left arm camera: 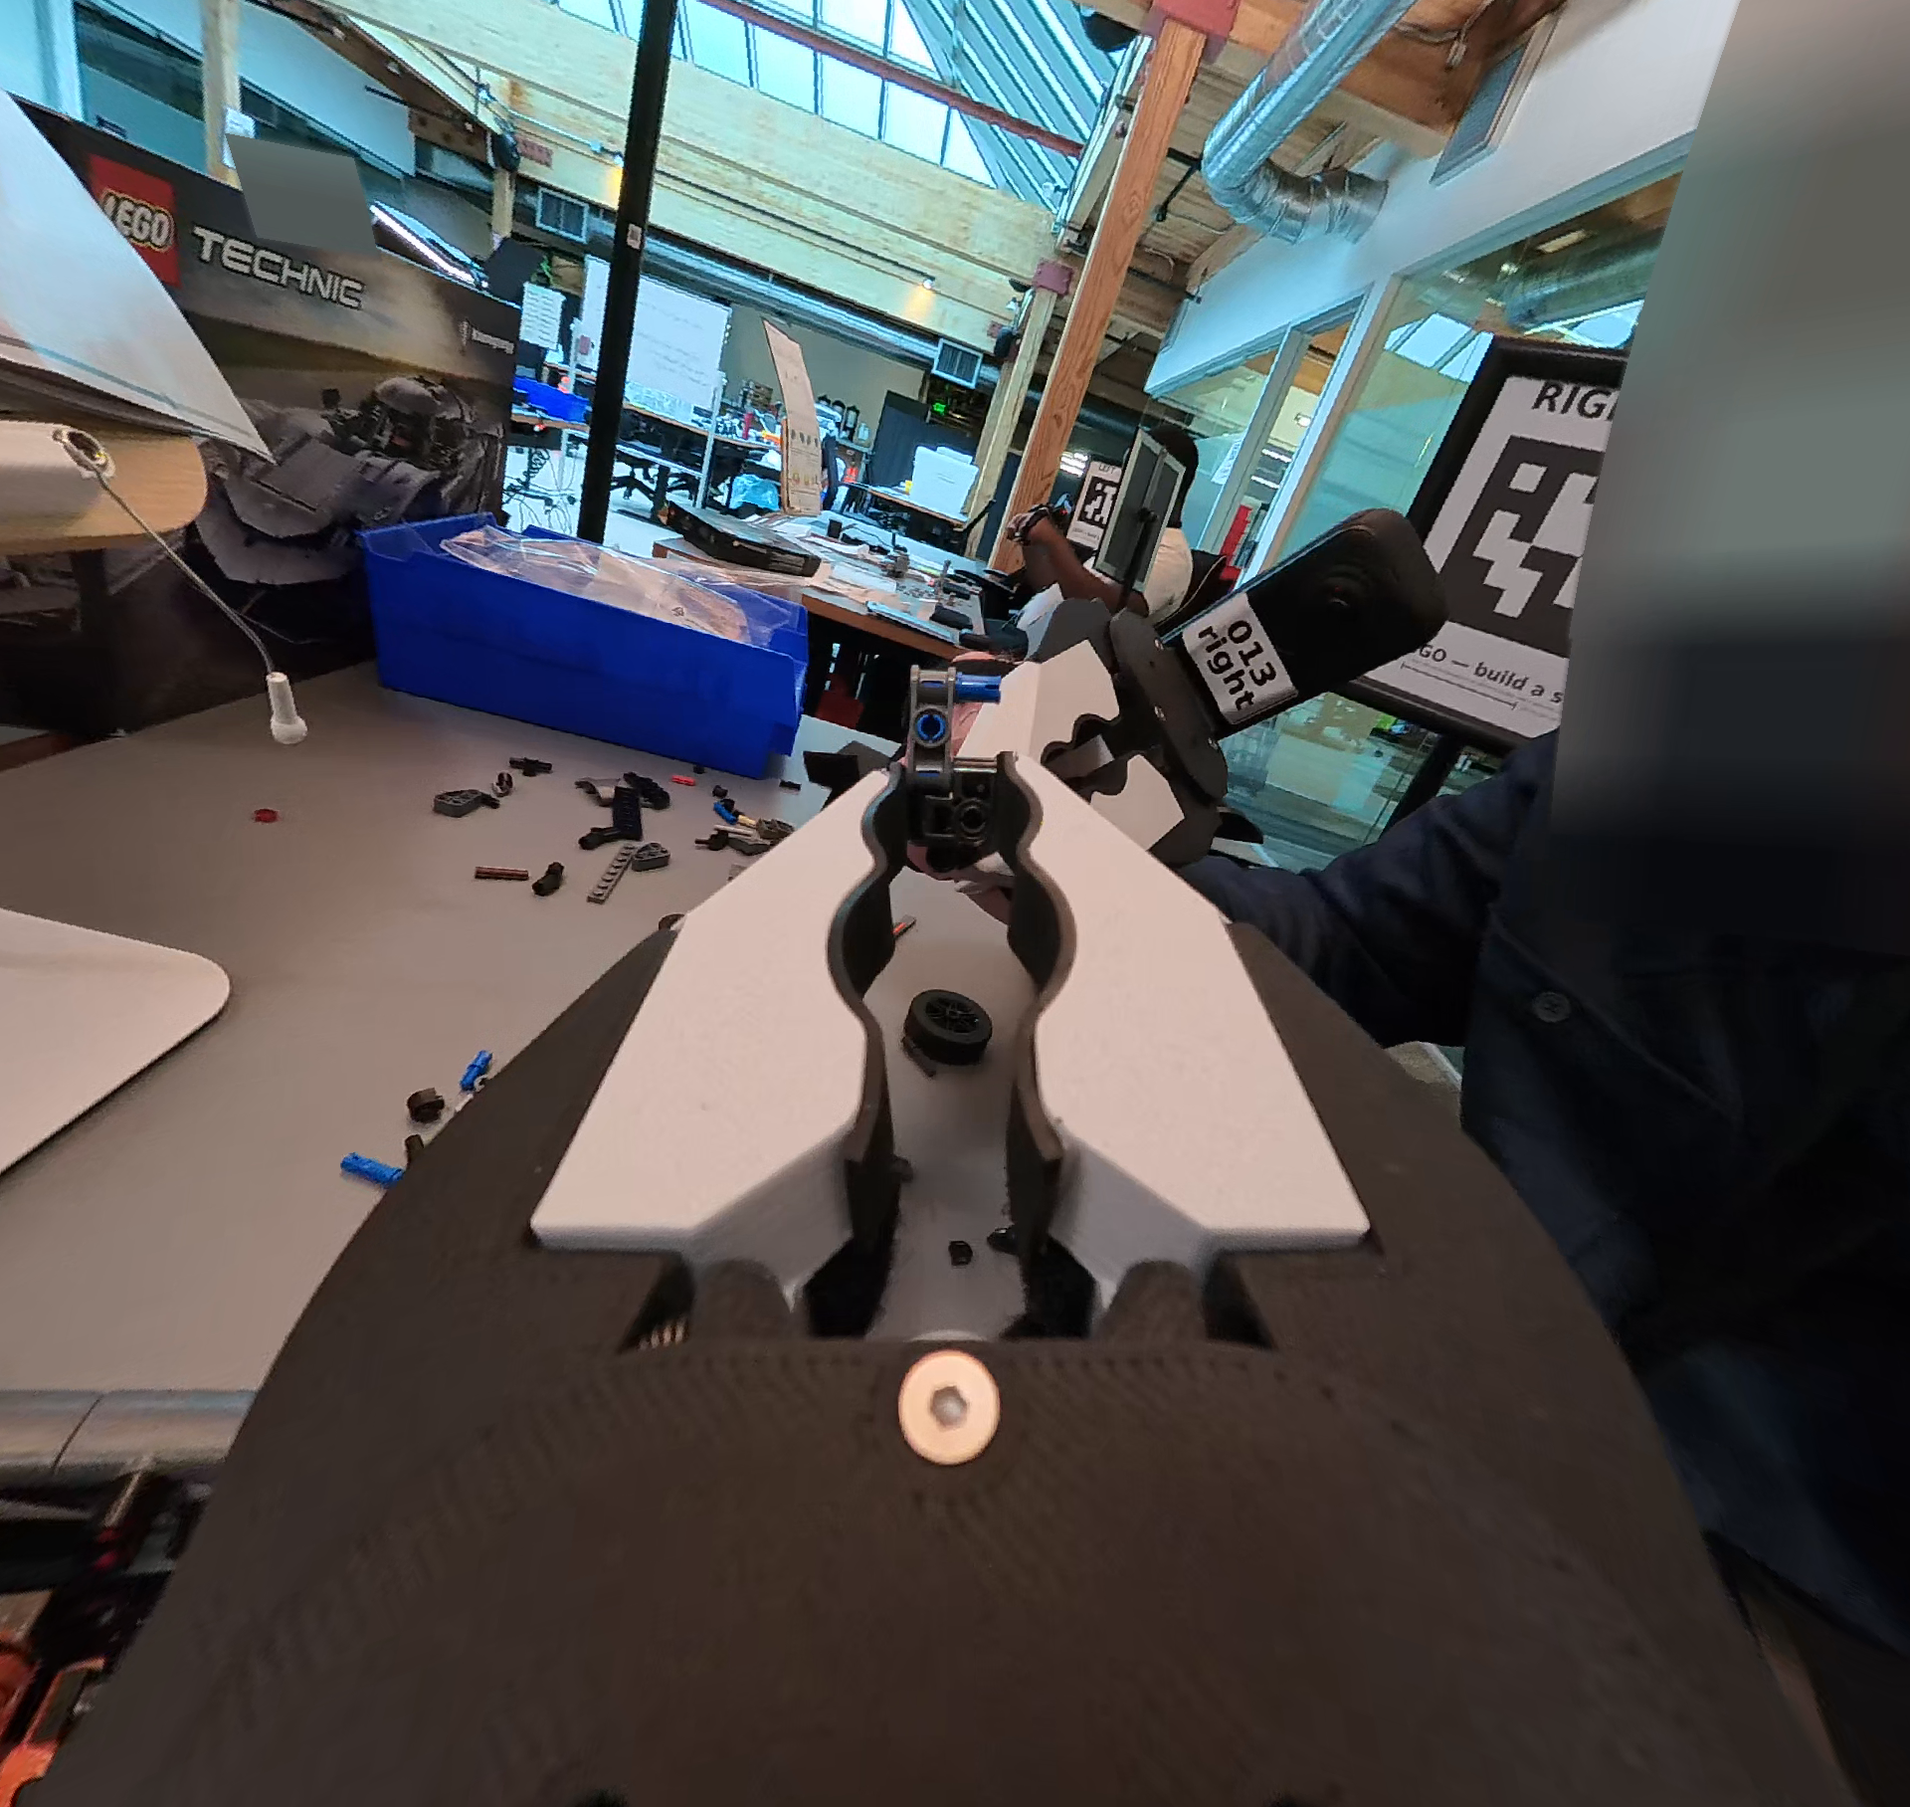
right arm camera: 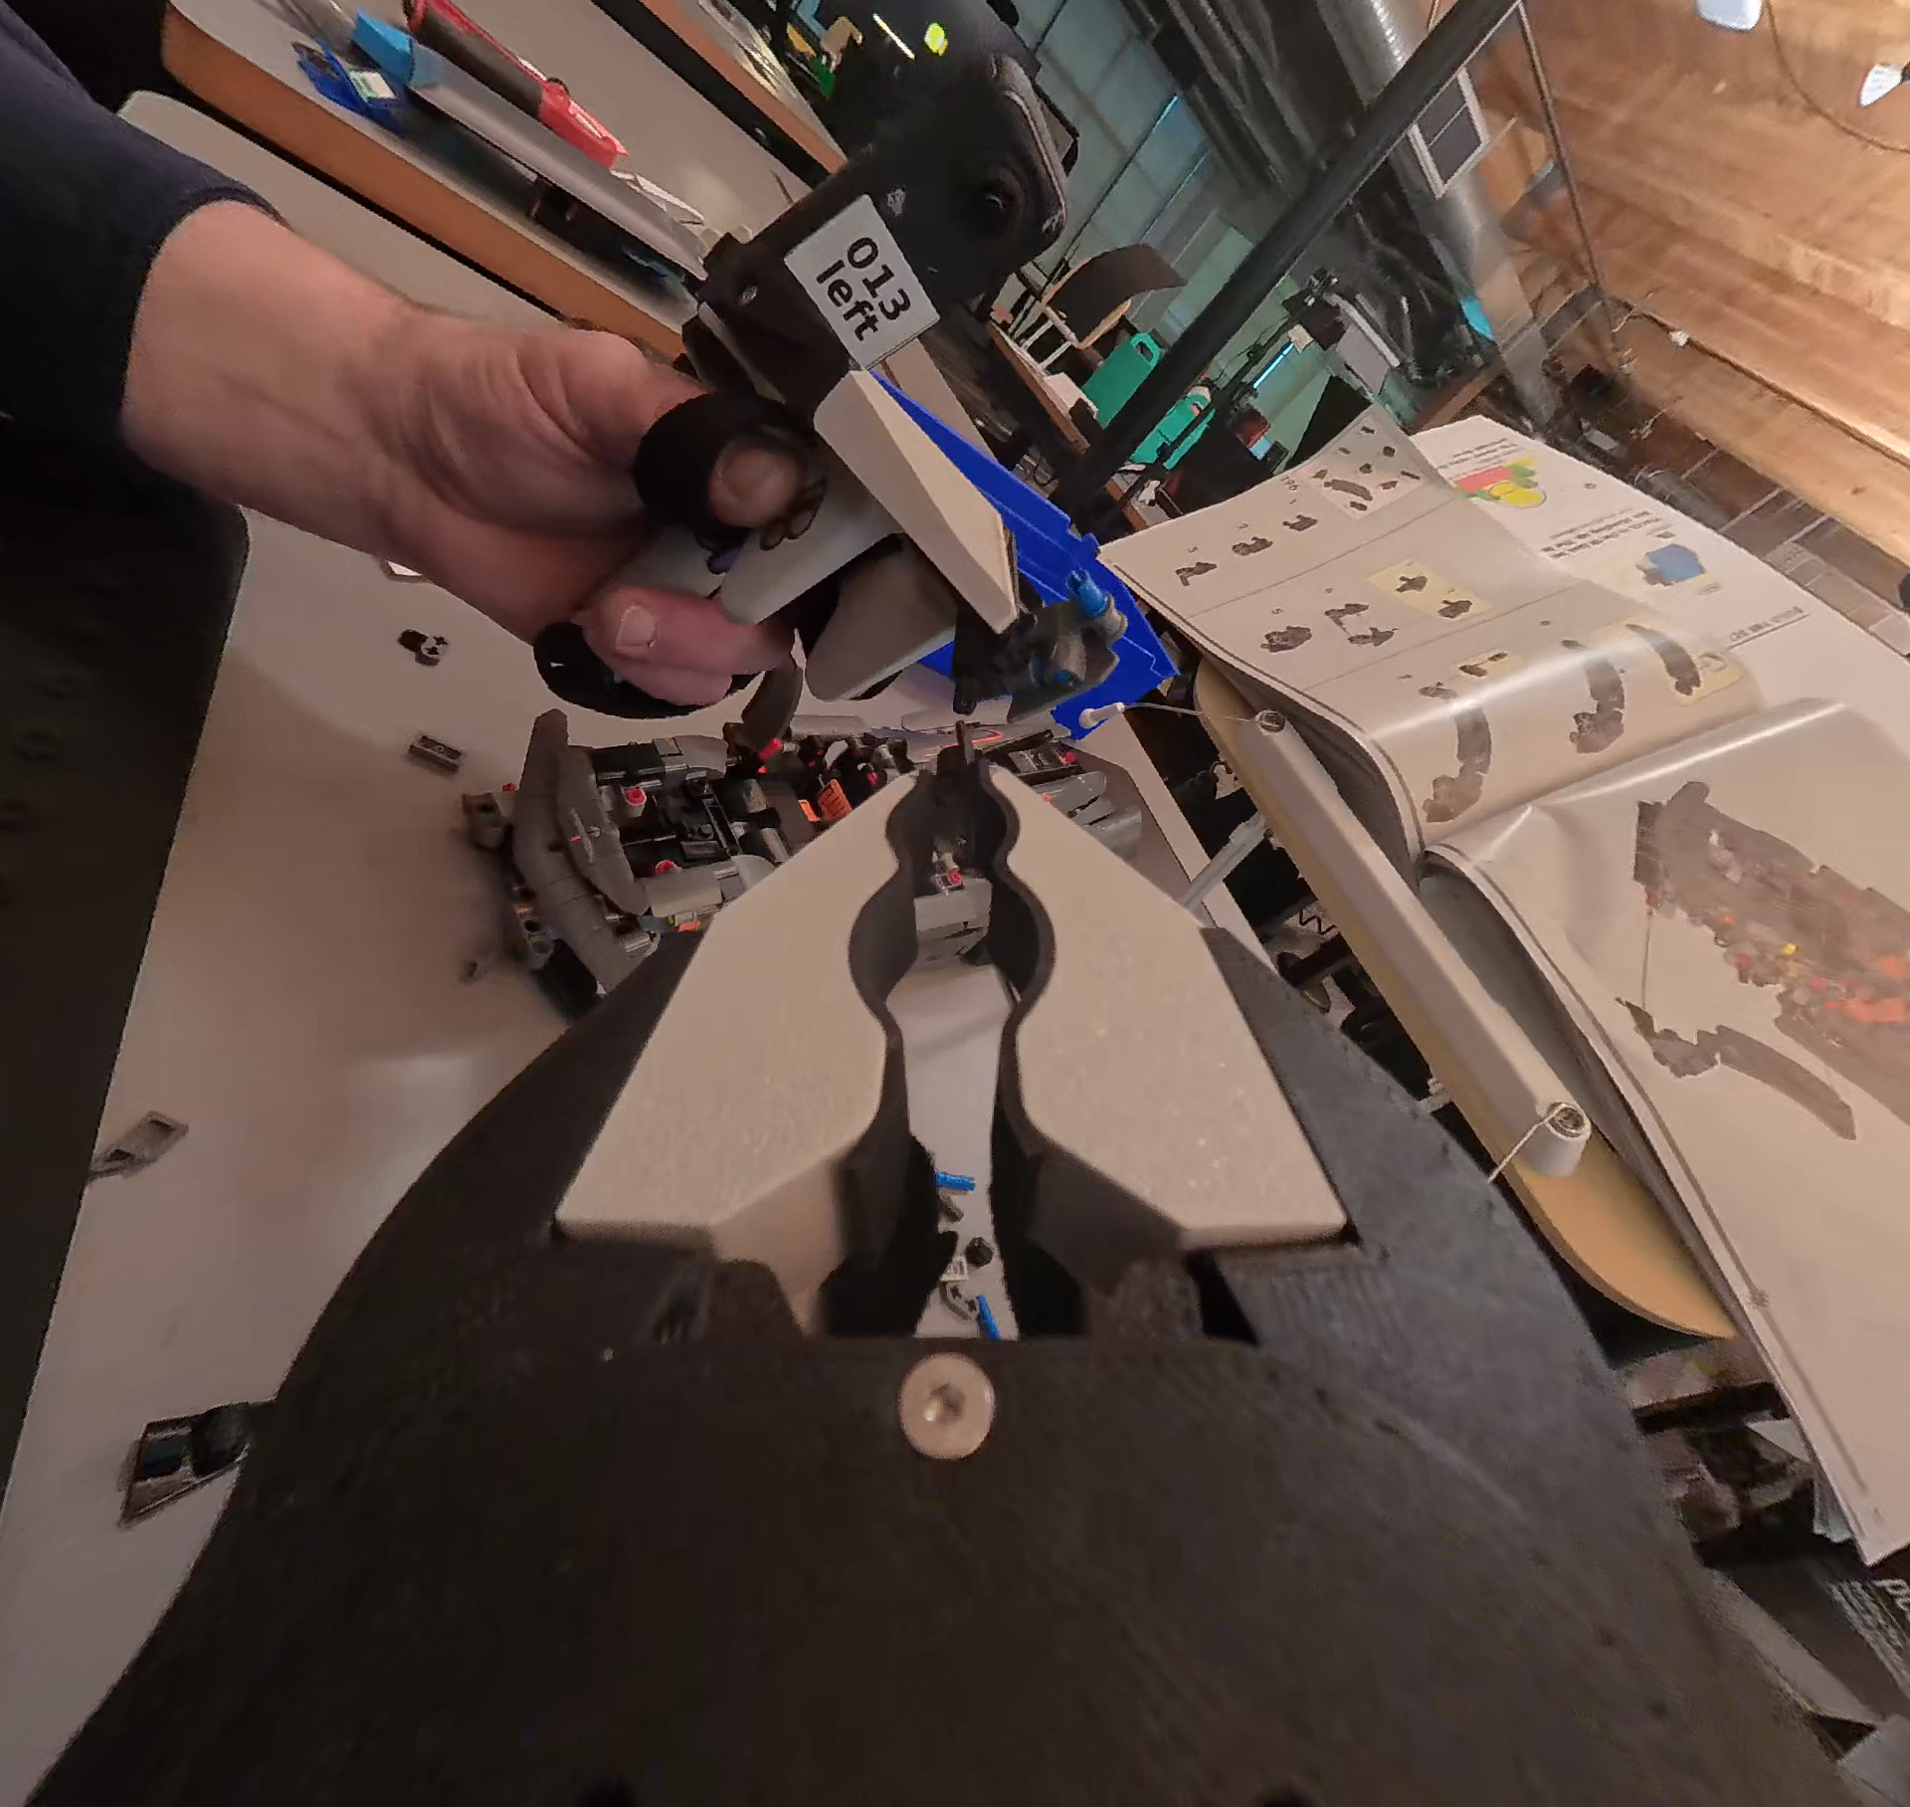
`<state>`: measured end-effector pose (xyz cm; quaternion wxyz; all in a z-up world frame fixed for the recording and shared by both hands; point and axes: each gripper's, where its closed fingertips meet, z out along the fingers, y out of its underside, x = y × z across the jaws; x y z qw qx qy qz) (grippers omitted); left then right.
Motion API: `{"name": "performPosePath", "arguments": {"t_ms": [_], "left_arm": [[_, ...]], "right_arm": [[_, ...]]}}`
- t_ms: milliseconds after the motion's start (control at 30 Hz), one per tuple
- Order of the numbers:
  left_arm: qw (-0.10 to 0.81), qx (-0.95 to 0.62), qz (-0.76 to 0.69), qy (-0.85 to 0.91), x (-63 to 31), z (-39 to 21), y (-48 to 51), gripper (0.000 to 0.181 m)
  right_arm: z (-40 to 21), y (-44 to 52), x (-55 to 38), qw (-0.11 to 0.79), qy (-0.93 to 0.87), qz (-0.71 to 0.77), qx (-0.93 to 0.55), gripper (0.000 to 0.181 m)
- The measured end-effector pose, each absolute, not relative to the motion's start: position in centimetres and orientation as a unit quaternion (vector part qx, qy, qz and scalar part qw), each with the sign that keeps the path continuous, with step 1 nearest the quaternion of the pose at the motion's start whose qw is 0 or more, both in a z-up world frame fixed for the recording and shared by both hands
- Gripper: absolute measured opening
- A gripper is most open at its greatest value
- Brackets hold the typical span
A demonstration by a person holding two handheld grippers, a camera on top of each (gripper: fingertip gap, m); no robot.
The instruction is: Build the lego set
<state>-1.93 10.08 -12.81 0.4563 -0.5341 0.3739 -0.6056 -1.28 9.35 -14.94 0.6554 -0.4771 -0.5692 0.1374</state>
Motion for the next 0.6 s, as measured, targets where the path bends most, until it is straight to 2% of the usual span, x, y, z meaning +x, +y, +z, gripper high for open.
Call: {"name": "performPosePath", "arguments": {"t_ms": [367,600], "left_arm": [[0.498,-0.554,-0.523,0.413,-0.9,-13.5,10.1,0.013],[0.502,-0.563,-0.525,0.395,-1.4,-13.7,10.9,0.013]], "right_arm": [[-15.5,10.1,-1.2,0.649,-0.566,0.09,-0.501,0.004],[-15.2,9.9,-1.0,0.641,-0.551,0.155,-0.512,0.004]]}}
